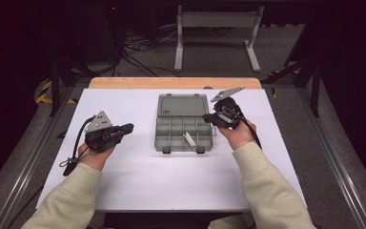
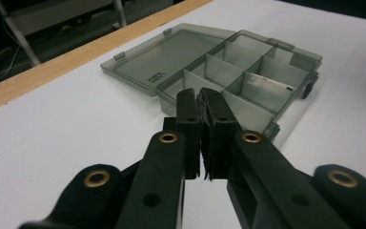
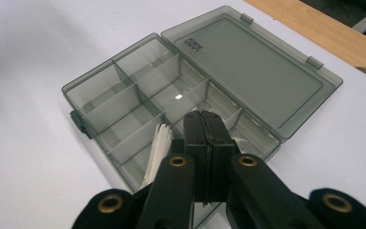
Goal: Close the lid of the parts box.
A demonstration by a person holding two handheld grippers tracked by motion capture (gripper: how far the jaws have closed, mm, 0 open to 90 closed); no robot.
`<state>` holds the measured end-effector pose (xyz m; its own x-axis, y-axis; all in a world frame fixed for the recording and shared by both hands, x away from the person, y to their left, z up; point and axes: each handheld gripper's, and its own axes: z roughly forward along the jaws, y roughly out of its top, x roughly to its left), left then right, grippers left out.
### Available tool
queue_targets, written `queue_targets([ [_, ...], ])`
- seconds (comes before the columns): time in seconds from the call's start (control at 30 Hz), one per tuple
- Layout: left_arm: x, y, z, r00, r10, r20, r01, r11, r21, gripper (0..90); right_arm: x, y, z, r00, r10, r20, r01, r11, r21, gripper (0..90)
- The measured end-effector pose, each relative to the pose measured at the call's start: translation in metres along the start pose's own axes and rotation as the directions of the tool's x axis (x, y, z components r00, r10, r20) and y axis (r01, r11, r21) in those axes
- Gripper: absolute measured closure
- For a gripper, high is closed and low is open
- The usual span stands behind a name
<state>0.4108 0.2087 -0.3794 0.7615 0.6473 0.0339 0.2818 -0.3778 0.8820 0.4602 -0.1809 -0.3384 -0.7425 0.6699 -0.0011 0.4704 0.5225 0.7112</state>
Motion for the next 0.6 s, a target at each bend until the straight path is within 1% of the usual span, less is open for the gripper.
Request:
queue_targets([
  [0.03, 0.001, 0.003, 0.003, 1.0000, 0.000, -0.006, 0.000, 1.0000, 0.009, 88.8, -0.002, 0.001, 0.001, 1.0000, 0.001, -0.001, -0.001, 1.0000, 0.003, 90.0],
  [0.1, 0.005, 0.008, 0.008, 0.9998, -0.014, -0.011, 0.014, 0.9994, 0.030, 89.4, -0.006, 0.003, 0.002, 1.0000, -0.003, 0.001, 0.003, 1.0000, 0.007, 90.0],
  [0.17, 0.009, 0.012, 0.013, 0.9995, -0.029, -0.006, 0.030, 0.9983, 0.051, 89.4, -0.009, 0.005, 0.003, 1.0000, -0.004, 0.006, 0.004, 1.0000, 0.007, 90.0],
  [0.23, 0.013, 0.016, 0.022, 0.9993, -0.037, -0.001, 0.037, 0.9946, 0.097, 89.5, -0.013, 0.006, 0.004, 0.9998, 0.006, 0.017, -0.007, 1.0000, 0.005, 90.0],
  [0.27, 0.015, 0.017, 0.026, 0.9990, -0.045, 0.001, 0.045, 0.9927, 0.112, 89.5, -0.015, 0.007, 0.004, 0.9998, 0.012, 0.017, -0.012, 0.9999, 0.007, 90.0],
  [0.33, 0.018, 0.020, 0.031, 0.9984, -0.056, 0.004, 0.055, 0.9913, 0.119, 89.5, -0.022, 0.008, 0.005, 0.9995, 0.025, 0.021, -0.025, 0.9996, 0.012, 90.0],
  [0.37, 0.020, 0.021, 0.034, 0.9974, -0.072, 0.003, 0.071, 0.9896, 0.124, 89.5, -0.024, 0.008, 0.006, 0.9994, 0.029, 0.017, -0.029, 0.9995, 0.014, 90.0],
  [0.43, 0.023, 0.024, 0.039, 0.9970, -0.077, 0.004, 0.076, 0.9875, 0.138, 89.5, -0.029, 0.009, 0.007, 0.9991, 0.039, 0.017, -0.040, 0.9991, 0.016, 90.0],
  [0.47, 0.025, 0.026, 0.043, 0.9967, -0.081, -0.004, 0.080, 0.9862, 0.145, 89.5, -0.032, 0.009, 0.007, 0.9989, 0.045, 0.014, -0.045, 0.9988, 0.018, 90.0],
  [0.5, 0.025, 0.027, 0.046, 0.9959, -0.090, 0.001, 0.089, 0.9846, 0.151, 89.5, -0.035, 0.010, 0.008, 0.9987, 0.049, 0.013, -0.049, 0.9986, 0.018, 90.0],
  [0.53, 0.027, 0.029, 0.049, 0.9962, -0.087, -0.006, 0.087, 0.9841, 0.155, 89.5, -0.036, 0.010, 0.009, 0.9985, 0.053, 0.014, -0.053, 0.9985, 0.016, 90.0],
  [0.57, 0.030, 0.032, 0.055, 0.9949, -0.100, -0.007, 0.100, 0.9811, 0.165, 89.5, -0.038, 0.011, 0.010, 0.9983, 0.057, 0.013, -0.058, 0.9982, 0.016, 90.0],
  [0.6, 0.030, 0.032, 0.055, 0.9949, -0.100, -0.007, 0.100, 0.9811, 0.165, 89.6, -0.038, 0.011, 0.010, 0.9983, 0.057, 0.013, -0.058, 0.9982, 0.016, 90.0],
])
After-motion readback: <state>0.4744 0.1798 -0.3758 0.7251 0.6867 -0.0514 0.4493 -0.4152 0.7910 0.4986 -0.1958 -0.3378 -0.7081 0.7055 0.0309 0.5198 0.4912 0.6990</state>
